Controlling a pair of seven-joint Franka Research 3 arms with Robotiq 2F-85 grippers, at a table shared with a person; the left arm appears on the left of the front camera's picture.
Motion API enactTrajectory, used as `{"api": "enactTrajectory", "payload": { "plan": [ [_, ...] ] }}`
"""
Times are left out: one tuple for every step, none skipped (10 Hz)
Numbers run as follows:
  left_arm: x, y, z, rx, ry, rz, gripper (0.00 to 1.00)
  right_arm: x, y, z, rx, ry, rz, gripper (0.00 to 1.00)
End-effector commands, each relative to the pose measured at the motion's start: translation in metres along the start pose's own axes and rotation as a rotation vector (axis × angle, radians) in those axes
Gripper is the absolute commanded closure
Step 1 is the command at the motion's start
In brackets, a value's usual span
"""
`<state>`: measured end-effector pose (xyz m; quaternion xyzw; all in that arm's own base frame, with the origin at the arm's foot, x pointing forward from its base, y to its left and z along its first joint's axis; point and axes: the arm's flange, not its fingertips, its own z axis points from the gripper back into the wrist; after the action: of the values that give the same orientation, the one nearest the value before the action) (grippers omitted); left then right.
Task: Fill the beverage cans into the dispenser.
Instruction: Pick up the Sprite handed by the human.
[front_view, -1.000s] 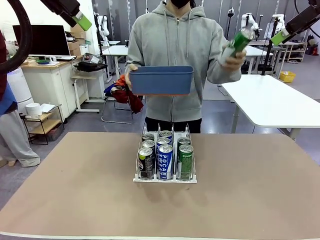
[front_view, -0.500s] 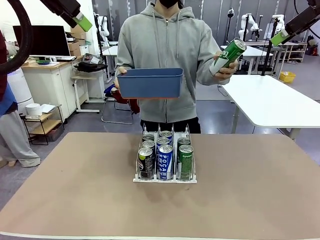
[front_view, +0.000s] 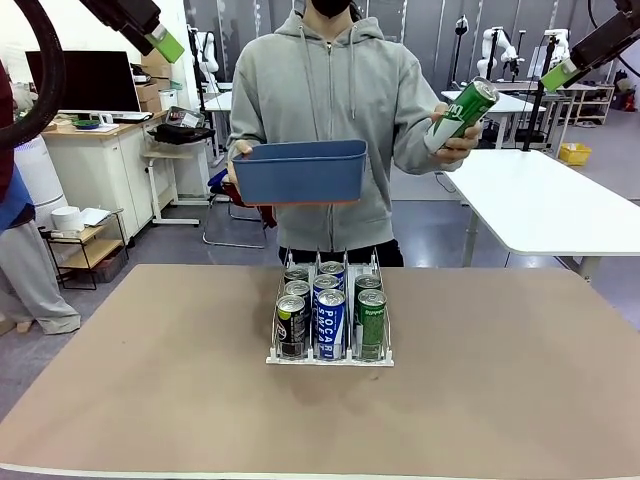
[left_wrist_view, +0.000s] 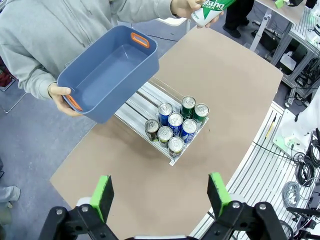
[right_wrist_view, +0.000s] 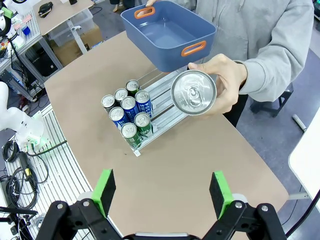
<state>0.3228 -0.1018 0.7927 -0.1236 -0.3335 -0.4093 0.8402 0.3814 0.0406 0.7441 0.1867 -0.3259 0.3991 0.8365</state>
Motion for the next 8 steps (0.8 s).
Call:
{"api": "enactTrajectory", "payload": {
  "plan": [
    [0.0,0.0007,-0.001,0.013,-0.004,0.007,0.0,0.0,0.0011,-0.0018,0.001,0.004,0.0,0.0],
    [0.0,0.0007,-0.001,0.013,-0.004,0.007,0.0,0.0,0.0011,-0.0018,0.001,0.004,0.0,0.0],
    [0.0,0.0007,-0.001,0.013,-0.004,0.007,0.0,0.0,0.0011,-0.0018,0.001,0.004,0.0,0.0],
    [0.0,0.0007,-0.001,0.013,-0.004,0.007,0.0,0.0,0.0011,-0.0018,0.001,0.004,0.0,0.0],
    [0.0,0.0007,-0.001,0.013,-0.004,0.007,0.0,0.0,0.0011,-0.0018,0.001,0.004,0.0,0.0],
    [0.0,0.0007,-0.001,0.013,-0.004,0.007,0.0,0.0,0.0011,-0.0018,0.001,0.004,0.0,0.0],
    [0.0,0.0007,-0.001,0.013,-0.004,0.007,0.0,0.0,0.0011,-0.0018,0.001,0.004,0.0,0.0],
    [0.0,0.0007,-0.001,0.013,-0.004,0.007,0.0,0.0,0.0011,-0.0018,0.001,0.004,0.0,0.0]
  ]
}}
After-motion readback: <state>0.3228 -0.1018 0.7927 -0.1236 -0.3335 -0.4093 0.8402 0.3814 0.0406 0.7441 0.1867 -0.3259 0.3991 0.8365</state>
